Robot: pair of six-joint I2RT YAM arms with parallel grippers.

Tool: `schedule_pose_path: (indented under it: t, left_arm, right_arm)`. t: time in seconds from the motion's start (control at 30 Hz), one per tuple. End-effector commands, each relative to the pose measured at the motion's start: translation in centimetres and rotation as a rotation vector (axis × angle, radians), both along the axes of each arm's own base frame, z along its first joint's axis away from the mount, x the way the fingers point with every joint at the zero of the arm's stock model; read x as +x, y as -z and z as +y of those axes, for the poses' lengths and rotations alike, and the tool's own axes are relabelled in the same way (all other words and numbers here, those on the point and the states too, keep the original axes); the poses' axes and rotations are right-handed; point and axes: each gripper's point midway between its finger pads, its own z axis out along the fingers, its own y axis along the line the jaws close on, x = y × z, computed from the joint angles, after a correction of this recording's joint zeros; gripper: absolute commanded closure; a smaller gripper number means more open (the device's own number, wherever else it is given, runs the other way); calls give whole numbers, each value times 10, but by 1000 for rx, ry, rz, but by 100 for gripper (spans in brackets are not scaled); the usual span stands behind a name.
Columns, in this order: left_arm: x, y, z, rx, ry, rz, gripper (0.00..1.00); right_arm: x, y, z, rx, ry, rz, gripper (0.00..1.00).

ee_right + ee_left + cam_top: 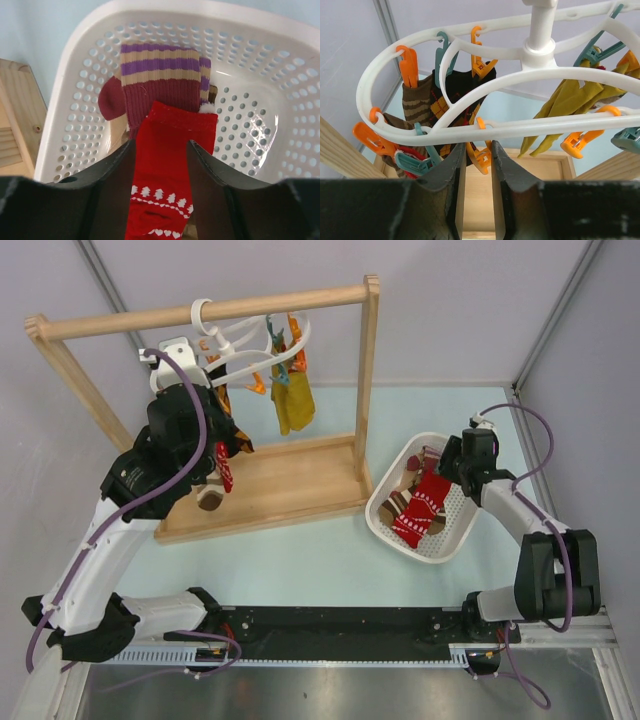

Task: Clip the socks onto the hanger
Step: Pick up the sock from the bin.

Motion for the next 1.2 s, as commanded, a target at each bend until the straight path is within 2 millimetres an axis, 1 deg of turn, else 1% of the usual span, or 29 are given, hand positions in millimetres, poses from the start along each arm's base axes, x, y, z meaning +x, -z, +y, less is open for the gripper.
schedule_pose_path:
  t: [0.0,0.07,0.13,0.17,0.2,0.37,0.4,0.5,0.6,0.7,0.77,0.8,0.83,0.9,0.93,1.03,1.07,1.13,1.17]
  left_arm:
    - [-4,0,1,12,27,7,100]
    - [-3,1,0,8,29,7,100]
    - [-3,0,-1,7,31,6,100]
    - [-3,1,-1,7,32,6,100]
    - [-2,2,-2,10,34,9,100]
    - [-3,1,-2,8,38,12,100]
    - [-3,1,-1,9,35,10,100]
    - [-3,1,-2,7,38,11,99]
    - [-3,2,-3,9,41,15,100]
    - [-1,3,-4,12,42,19,100]
    - [-2,2,-4,6,44,17,100]
    - [-1,2,-4,6,43,17,100]
    - [-1,3,-5,7,45,18,100]
    - [-2,2,-4,7,45,16,100]
    - [-2,2,-4,6,45,15,100]
    - [-2,0,-4,3,48,13,100]
    - [-2,1,-4,4,48,14,100]
    - [-3,-1,-4,-3,49,9,100]
    - [-3,-1,-4,-2,51,10,100]
  right_arm:
    - [5,5,2,60,5,20,53]
    - [2,15,1,64,11,49,57]
    - [3,19,0,71,20,51,58]
    - [2,24,1,71,19,60,59]
    - [2,26,5,93,5,66,59]
    - [8,39,6,100,12,73,61]
    - [8,45,6,101,9,87,61]
    - [9,54,7,99,6,103,62]
    - [8,59,5,93,10,110,66]
    - [5,62,2,81,16,117,74]
    - [5,55,3,75,6,100,80]
    - [4,53,2,73,5,100,87]
    - [4,44,2,71,2,77,90]
    - [3,38,1,64,3,65,100]
    - [3,29,0,65,3,43,100]
    - [0,13,0,61,-4,10,100]
    - [-1,0,3,64,-24,-23,100]
    - [-4,-15,10,62,-62,-61,100]
    - [-6,-30,12,58,-79,-102,100]
